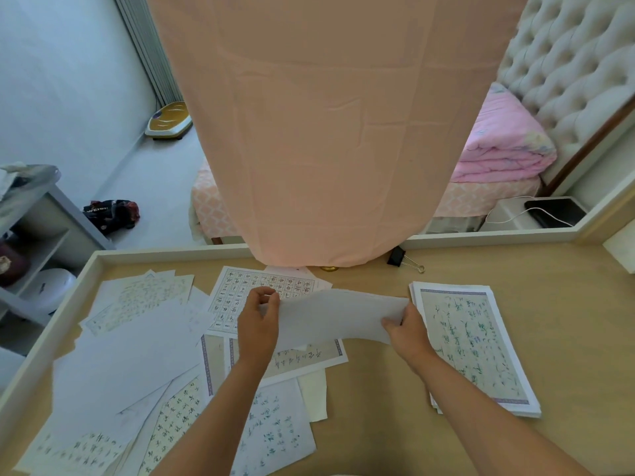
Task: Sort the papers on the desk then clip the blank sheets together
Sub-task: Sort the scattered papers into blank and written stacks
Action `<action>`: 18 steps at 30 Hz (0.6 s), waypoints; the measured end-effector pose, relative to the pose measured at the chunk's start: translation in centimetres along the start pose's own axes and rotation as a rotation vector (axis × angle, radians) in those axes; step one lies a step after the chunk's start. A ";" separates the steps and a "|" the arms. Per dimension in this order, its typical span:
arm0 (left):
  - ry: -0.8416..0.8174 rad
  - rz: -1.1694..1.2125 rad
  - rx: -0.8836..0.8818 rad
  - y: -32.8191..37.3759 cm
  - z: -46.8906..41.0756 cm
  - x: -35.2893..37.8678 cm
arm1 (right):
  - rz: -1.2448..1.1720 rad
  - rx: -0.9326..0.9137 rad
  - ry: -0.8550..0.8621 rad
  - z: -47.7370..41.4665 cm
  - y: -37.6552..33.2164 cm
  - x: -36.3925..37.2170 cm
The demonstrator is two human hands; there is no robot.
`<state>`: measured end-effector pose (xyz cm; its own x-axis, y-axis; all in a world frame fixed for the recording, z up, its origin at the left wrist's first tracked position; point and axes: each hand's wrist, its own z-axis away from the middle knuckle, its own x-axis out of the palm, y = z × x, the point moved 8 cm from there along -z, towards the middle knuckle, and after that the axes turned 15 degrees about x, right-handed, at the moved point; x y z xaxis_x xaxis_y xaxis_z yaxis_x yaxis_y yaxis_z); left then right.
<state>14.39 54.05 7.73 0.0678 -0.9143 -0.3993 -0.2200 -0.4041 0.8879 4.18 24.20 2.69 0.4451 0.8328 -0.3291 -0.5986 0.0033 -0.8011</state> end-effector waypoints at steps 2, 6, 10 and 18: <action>-0.109 -0.274 0.218 1.2 -1.4 0.0 | 0.022 -0.007 0.007 0.0 -0.3 0.0; -0.490 -0.712 0.567 4.4 -2.5 4.0 | 0.075 -0.053 0.024 0.3 -1.3 0.1; -0.717 -0.643 0.721 7.5 -1.0 8.5 | 0.143 -0.193 -0.020 2.1 -3.7 1.4; -0.633 -0.437 0.658 7.4 -2.5 7.0 | 0.115 -0.261 0.153 4.0 -6.2 -1.6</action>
<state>15.67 44.54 12.08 -0.2158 -0.4301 -0.8766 -0.8050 -0.4298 0.4090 4.56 25.04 10.21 0.4910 0.7268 -0.4804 -0.4683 -0.2448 -0.8490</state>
